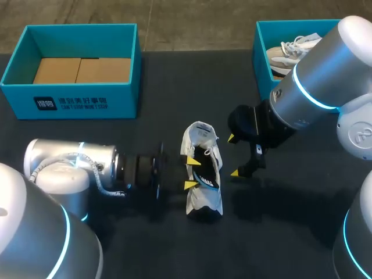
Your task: Take the shoe out of the shoebox, open the shoe tongue, remove and reinsert the insole, then place the shoe into the shoebox
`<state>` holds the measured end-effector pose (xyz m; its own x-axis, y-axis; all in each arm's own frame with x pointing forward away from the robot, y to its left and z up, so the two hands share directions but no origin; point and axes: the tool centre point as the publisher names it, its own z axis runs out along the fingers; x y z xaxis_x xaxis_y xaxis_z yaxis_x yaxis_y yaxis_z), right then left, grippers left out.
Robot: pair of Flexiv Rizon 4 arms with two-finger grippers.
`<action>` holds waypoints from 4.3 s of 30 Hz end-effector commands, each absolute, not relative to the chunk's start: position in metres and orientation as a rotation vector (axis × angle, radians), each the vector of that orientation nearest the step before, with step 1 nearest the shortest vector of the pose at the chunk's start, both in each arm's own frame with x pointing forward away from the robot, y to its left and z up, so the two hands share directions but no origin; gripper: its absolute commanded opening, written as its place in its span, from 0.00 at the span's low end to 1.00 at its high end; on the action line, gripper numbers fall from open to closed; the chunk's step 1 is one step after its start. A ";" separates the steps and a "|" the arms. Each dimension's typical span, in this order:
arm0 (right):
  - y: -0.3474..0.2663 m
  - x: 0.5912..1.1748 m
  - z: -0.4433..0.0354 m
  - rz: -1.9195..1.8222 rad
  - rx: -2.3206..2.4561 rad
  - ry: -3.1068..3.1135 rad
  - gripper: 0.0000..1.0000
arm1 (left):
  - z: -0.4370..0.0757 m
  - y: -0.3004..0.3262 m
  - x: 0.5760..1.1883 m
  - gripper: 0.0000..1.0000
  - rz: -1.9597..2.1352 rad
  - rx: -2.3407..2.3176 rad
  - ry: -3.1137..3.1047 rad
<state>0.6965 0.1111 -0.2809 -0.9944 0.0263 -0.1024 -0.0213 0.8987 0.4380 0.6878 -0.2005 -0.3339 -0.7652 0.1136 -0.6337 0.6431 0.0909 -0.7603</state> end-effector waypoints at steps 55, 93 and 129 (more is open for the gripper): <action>0.111 0.696 -0.282 0.683 0.004 2.956 1.00 | -0.345 -0.220 0.687 0.00 -1.678 0.869 1.959; 0.111 0.696 -0.282 0.683 0.004 2.956 1.00 | -0.288 -0.205 0.695 0.34 -1.684 0.937 1.903; 0.108 0.698 -0.281 0.688 0.004 2.954 1.00 | -0.272 -0.190 0.694 0.00 -1.577 1.455 2.109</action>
